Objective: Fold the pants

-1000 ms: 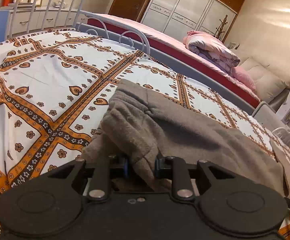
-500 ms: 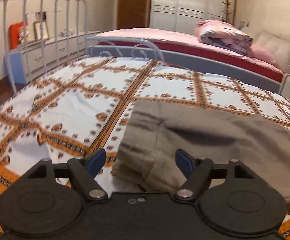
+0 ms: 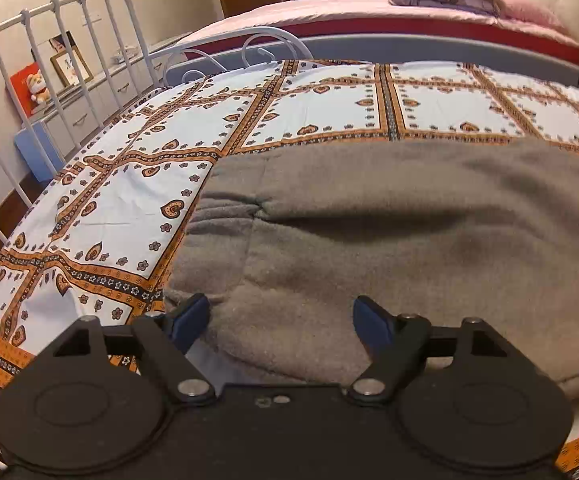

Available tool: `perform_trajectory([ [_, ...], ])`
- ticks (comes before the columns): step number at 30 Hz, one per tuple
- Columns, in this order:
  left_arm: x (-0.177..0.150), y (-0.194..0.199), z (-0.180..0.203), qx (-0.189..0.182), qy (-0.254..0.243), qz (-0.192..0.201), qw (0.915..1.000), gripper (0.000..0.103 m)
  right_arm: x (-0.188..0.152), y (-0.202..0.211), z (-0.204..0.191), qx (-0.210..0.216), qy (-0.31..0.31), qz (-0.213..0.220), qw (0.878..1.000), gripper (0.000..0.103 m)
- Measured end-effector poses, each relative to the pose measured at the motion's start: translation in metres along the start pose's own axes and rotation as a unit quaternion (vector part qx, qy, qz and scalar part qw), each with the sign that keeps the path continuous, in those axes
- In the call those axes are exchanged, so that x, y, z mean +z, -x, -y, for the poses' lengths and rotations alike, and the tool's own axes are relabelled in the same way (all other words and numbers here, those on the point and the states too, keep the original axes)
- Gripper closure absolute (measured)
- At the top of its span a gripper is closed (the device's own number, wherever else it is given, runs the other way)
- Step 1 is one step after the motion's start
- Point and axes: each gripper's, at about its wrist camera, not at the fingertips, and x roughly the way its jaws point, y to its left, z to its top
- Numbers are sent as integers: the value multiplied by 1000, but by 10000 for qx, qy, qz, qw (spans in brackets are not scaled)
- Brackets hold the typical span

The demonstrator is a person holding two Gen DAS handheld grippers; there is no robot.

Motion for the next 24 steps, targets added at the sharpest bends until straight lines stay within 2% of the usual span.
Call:
perform_trajectory([
  [1, 0, 0, 1, 34, -31, 2, 10000, 28, -4, -2, 2, -19, 46, 15, 10000, 75],
  [2, 1, 0, 1, 36, -11, -4, 10000, 28, -8, 0, 4, -59, 60, 60, 9999, 101],
  [6, 0, -1, -3, -13, 54, -29, 10000, 25, -25, 25, 41, -188, -646, 250, 9974, 102],
  [8, -2, -2, -7, -71, 141, -35, 9999, 21, -43, 37, 66, -274, -986, 146, 9946, 103],
  [9, -2, -2, -10, -93, 214, -41, 9997, 20, -51, 44, 72, -243, -956, 205, 9949, 102],
  [11, -2, -4, -18, -204, 490, -108, 9985, 20, -46, 63, 66, -314, -827, 619, 9942, 101],
  [12, -3, -5, -22, -253, 656, -160, 9974, 20, -38, 70, 57, -220, -650, 869, 9938, 100],
  [13, -3, -7, -27, -365, 876, -238, 9952, 21, -31, 71, 48, -176, -450, 935, 9944, 91],
  [14, -4, -9, -33, -479, 1096, -298, 9924, 21, -25, 70, 39, -140, -269, 942, 9951, 71],
  [15, -7, -11, -38, -564, 1311, -340, 9892, 21, -19, 66, 30, -92, -128, 952, 9953, 60],
  [16, -8, -12, -41, -593, 1408, -331, 9877, 22, -15, 61, 20, -106, 23, 970, 9952, 45],
  [17, -8, -12, -42, -587, 1457, -324, 9871, 22, -11, 55, 12, -161, 161, 962, 9951, 41],
  [20, -10, -13, -39, -592, 1355, -306, 9885, 21, -4, 39, -6, -82, 309, 938, 9951, 41],
  [24, -14, -18, -46, -793, 1607, -377, 9831, 18, 10, 0, -33, -621, 813, 583, 9930, 41],
])
